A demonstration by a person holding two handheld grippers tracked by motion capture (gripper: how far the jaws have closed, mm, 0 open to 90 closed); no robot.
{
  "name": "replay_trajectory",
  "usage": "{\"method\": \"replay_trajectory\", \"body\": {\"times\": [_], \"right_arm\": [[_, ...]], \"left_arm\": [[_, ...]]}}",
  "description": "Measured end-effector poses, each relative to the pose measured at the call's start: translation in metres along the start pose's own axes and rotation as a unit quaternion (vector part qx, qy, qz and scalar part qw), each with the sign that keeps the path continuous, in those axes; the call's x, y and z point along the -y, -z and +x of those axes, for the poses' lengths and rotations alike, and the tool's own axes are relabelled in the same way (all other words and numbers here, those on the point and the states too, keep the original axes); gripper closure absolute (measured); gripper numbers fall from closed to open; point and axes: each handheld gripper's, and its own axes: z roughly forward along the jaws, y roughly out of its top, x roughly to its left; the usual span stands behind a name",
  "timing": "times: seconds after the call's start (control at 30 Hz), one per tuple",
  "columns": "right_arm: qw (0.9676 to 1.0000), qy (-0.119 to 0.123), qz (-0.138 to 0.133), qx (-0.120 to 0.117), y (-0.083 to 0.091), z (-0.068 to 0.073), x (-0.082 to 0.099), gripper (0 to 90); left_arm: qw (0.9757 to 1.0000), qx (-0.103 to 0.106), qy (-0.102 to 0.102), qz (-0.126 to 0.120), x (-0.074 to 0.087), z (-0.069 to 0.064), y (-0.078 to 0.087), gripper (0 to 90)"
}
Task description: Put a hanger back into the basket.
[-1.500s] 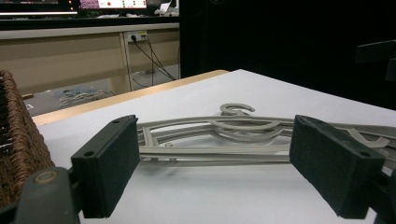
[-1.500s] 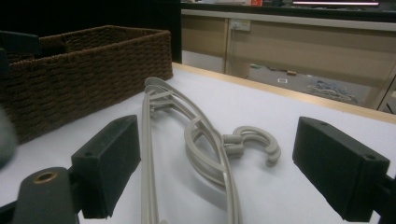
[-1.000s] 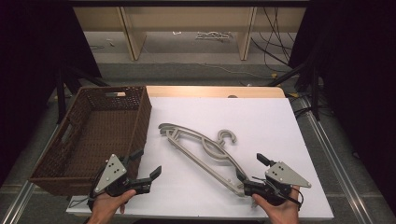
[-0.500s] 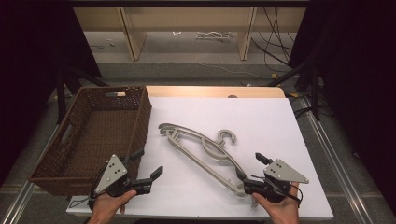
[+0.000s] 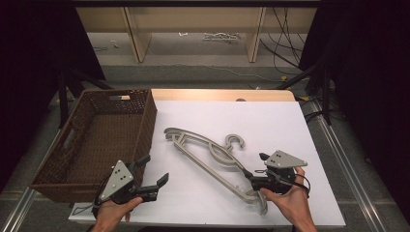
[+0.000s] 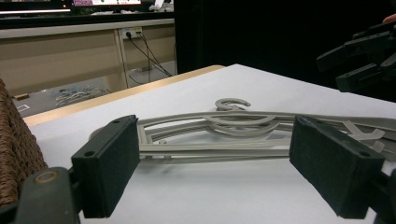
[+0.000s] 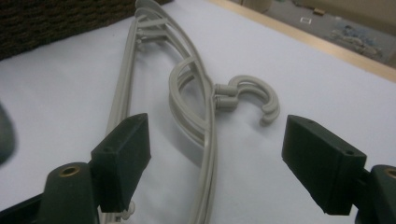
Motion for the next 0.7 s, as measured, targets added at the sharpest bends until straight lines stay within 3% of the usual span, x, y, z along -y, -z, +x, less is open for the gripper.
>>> {"method": "replay_trajectory", "body": {"times": [0.2,0.23,0.27,0.5,0.53,0.57,0.7], "right_arm": [[0.9994,0.007,0.034,-0.009,-0.012,-0.006,-0.008,27.6],[0.9986,0.012,0.049,-0.016,-0.018,-0.009,-0.01,28.2],[0.9978,0.002,0.063,-0.023,-0.02,-0.008,-0.011,29.1],[0.9928,0.008,0.113,-0.04,-0.043,-0.012,-0.017,33.5],[0.9933,0.009,0.109,-0.037,-0.049,-0.013,-0.017,34.5],[0.9917,-0.003,0.121,-0.042,-0.051,-0.012,-0.017,36.1],[0.9864,0.007,0.157,-0.048,-0.063,-0.016,-0.019,42.9]], "left_arm": [[1.0,0.0,0.0,0.001,0.0,0.0,0.0,15.7],[1.0,0.001,-0.001,0.0,0.0,0.0,0.0,15.7],[1.0,0.002,-0.001,0.0,0.0,0.0,0.0,15.7],[1.0,0.002,-0.001,0.0,0.0,-0.001,0.0,15.7],[1.0,0.003,-0.001,0.001,0.0,-0.001,0.0,15.7],[1.0,0.003,0.0,0.002,0.001,-0.001,0.0,15.7],[1.0,0.004,0.004,0.002,0.001,-0.002,-0.001,15.7]]}}
